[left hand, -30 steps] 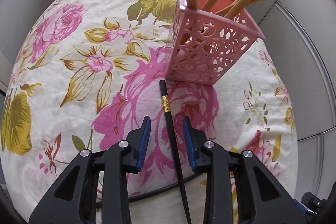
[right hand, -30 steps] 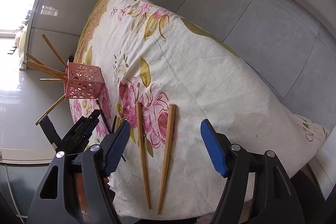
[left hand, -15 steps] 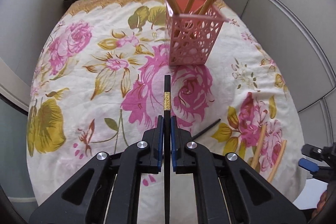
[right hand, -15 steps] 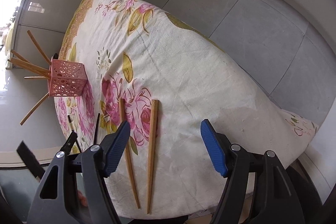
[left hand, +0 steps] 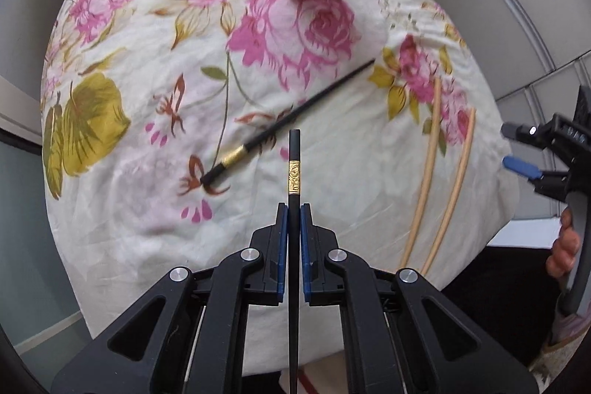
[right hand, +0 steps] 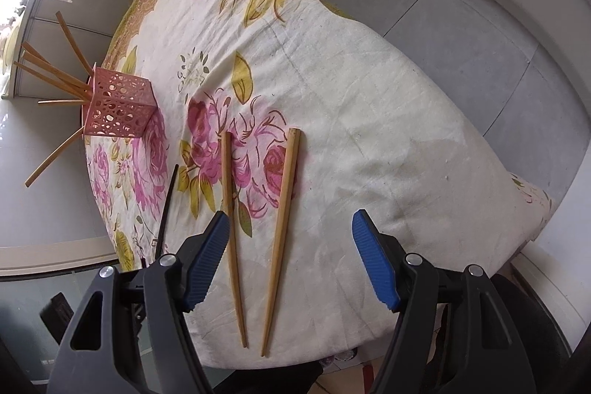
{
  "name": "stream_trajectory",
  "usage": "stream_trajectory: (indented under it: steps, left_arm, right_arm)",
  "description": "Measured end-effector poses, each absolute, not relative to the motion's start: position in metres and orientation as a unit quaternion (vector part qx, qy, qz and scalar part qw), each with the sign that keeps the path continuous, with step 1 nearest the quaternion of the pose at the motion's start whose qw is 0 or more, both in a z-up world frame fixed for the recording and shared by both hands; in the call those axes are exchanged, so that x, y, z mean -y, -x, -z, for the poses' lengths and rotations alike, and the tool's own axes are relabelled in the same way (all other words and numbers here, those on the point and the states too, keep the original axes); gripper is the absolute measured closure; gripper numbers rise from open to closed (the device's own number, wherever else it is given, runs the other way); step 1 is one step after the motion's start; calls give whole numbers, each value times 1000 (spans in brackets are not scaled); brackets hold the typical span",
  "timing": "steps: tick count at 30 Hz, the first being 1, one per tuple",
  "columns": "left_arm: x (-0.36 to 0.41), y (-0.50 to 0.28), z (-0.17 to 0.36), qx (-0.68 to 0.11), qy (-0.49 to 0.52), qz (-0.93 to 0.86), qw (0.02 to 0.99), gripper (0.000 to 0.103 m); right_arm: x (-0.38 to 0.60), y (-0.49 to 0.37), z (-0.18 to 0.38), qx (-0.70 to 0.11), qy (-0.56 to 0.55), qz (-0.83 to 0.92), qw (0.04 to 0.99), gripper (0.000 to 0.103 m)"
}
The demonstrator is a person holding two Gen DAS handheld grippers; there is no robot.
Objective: Organize utensils
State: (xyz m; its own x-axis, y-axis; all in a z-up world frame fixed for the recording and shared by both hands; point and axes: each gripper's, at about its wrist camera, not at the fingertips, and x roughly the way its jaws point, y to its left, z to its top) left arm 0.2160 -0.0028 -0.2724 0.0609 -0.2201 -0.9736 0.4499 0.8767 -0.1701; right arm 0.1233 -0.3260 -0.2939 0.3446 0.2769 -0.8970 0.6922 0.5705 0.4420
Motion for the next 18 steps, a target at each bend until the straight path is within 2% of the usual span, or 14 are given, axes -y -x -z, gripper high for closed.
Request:
stream_trajectory:
  steps: [8,10,11,12,17,18]
  left_arm:
    - [22,-218,308,-694,-153,226,666,94]
    - [31,-223,308,-701,-163,226,657,77]
    - [37,-225,309,-701,-174,225,654,63]
    - [42,-226,309,-699,-188,220,654,56]
    - [61,-228,315,-695,-216,219,650,56]
    - [64,-227,315,-689,-222,220,654,60]
  right_arm:
    - [333,-123,307,-559,-449,146,681,35]
    - [336,-123,309,-559,-455,145,678,35]
    - [338,-123,309,-560,-455,145,677,35]
    - [338,-123,309,-561,-453,145,678,35]
    - [339,-124,311,-567,-457,149,668,35]
    - [339,-125,313,-570,-459,151,665,35]
